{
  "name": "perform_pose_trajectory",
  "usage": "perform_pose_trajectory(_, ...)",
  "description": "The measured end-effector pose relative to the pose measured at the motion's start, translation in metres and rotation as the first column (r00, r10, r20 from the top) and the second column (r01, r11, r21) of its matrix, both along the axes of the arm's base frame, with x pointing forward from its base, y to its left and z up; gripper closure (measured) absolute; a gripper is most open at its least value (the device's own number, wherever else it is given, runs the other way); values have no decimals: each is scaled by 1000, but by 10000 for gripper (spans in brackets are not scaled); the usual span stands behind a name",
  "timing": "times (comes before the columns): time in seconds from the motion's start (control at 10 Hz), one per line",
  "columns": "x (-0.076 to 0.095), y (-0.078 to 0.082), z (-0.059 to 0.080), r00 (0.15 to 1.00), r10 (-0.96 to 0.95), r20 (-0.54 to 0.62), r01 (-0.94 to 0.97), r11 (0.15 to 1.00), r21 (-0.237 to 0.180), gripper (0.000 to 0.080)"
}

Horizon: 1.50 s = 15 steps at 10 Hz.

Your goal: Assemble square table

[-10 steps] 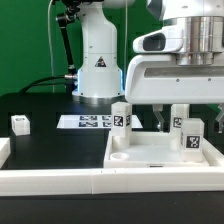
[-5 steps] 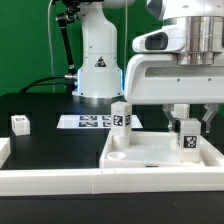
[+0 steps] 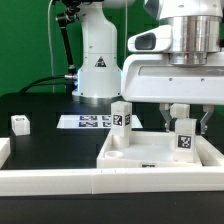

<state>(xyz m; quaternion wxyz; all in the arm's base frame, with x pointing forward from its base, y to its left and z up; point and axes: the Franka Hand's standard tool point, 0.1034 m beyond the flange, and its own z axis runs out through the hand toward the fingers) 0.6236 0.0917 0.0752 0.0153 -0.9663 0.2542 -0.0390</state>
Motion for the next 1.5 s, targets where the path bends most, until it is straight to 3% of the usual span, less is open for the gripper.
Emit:
perform_pose_trajectory(0.4, -6, -19, 1, 938, -347, -29, 346, 938, -20, 498)
perform_pose_trajectory(0.6, -7, -25, 1, 917, -397, -30, 396, 918, -34, 496)
perform_pose_trajectory(0.7, -8, -26, 1, 897, -441, -30, 440, 898, -30, 426)
perform_pose_trajectory(0.8, -8, -25, 0, 896, -443, -30, 442, 896, -29, 278)
perform_pose_trajectory(0.9, -7, -25, 1, 913, -406, -30, 405, 914, -36, 278)
perform_pose_trajectory(1.0, -6, -24, 5, 941, -338, -27, 337, 941, -40, 179)
perform_pose_trajectory(1.5, -9, -24, 25, 987, -162, -19, 161, 987, -22, 150)
